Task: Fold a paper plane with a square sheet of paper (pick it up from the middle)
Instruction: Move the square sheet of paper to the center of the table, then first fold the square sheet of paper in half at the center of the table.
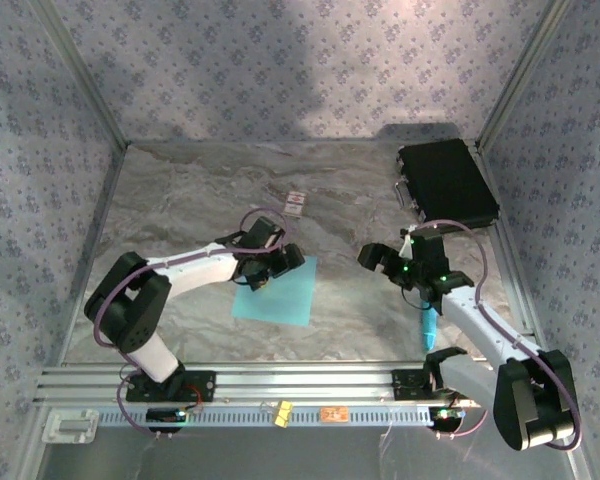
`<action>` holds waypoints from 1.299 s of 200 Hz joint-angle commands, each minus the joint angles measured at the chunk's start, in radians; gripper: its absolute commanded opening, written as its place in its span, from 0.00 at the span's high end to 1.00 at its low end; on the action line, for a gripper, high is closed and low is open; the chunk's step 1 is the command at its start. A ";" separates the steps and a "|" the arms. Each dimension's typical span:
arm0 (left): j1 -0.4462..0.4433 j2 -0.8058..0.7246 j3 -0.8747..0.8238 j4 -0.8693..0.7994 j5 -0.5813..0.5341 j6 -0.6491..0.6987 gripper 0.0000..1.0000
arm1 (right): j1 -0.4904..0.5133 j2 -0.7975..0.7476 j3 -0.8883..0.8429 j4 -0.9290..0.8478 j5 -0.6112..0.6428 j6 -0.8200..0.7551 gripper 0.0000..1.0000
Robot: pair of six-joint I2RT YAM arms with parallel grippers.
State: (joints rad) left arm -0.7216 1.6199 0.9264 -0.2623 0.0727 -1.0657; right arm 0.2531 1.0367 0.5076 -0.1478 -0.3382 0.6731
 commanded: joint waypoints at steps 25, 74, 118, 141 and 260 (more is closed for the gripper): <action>0.006 -0.041 0.125 -0.175 -0.005 0.298 0.00 | 0.048 -0.025 0.030 -0.016 0.027 -0.011 0.01; 0.006 0.050 0.229 -0.400 -0.012 0.419 0.03 | 0.104 -0.024 0.043 -0.032 0.052 -0.033 0.01; -0.055 0.135 0.329 -0.510 -0.103 0.435 0.07 | 0.159 -0.016 0.037 -0.024 0.121 -0.016 0.01; -0.058 0.145 0.331 -0.516 -0.090 0.427 0.07 | 0.168 -0.015 0.037 -0.037 0.134 -0.016 0.01; -0.084 0.204 0.343 -0.586 -0.101 0.423 0.08 | 0.175 -0.004 0.031 -0.026 0.155 -0.015 0.01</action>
State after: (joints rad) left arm -0.7940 1.8008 1.2430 -0.7933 -0.0166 -0.6544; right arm 0.4198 1.0298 0.5163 -0.1616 -0.2043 0.6621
